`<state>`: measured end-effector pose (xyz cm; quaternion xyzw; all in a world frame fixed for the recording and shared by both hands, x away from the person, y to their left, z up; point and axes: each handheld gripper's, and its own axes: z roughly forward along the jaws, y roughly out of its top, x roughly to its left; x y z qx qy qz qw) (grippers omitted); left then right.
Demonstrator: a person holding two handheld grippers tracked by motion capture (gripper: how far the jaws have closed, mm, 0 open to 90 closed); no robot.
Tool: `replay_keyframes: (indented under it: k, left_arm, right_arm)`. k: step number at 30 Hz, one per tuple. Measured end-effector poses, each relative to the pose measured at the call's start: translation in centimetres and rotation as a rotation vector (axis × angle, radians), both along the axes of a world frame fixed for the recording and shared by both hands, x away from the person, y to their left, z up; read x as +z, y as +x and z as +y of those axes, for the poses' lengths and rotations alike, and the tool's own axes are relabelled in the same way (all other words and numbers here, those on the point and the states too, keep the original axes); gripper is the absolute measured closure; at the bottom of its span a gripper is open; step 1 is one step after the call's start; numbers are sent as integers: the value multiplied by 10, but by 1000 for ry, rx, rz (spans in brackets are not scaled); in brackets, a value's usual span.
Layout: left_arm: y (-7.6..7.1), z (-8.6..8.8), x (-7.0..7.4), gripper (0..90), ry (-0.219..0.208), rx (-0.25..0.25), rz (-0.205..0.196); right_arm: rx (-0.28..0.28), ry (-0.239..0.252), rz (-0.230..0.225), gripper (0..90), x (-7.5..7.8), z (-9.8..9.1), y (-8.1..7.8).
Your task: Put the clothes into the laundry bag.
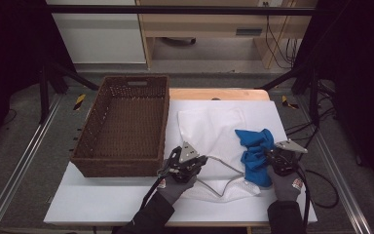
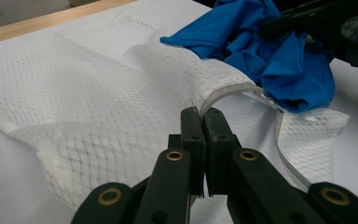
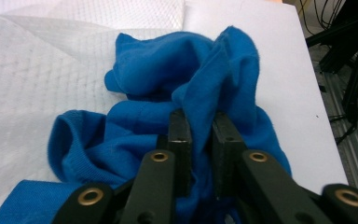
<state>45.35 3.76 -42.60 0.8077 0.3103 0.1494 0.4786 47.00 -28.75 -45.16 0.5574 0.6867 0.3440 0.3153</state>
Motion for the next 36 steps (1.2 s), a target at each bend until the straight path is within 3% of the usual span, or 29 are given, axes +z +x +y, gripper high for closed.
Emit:
replay_keyframes:
  k: [4,9,16,21,25,32,36]
  left_arm:
    - [0,-1,2,882,0,-3,3]
    - [1,-3,4,882,-1,5,19]
    - [3,-7,6,882,8,15,43]
    - [6,-7,6,882,4,20,61]
    - [6,-8,7,883,4,25,62]
    - [4,-7,9,888,-8,25,38]
    - [-2,-9,9,889,-3,5,23]
  right_arm:
    - [55,54,-84,828,16,-2,-21]
    - [201,119,-194,826,43,4,-56]
    - [368,129,-229,826,52,36,-81]
    - [491,121,-195,823,45,70,-85]
    - [583,87,-121,820,27,102,-82]
    - [614,65,-10,806,-2,129,-64]
    - [591,35,42,793,-17,143,-53]
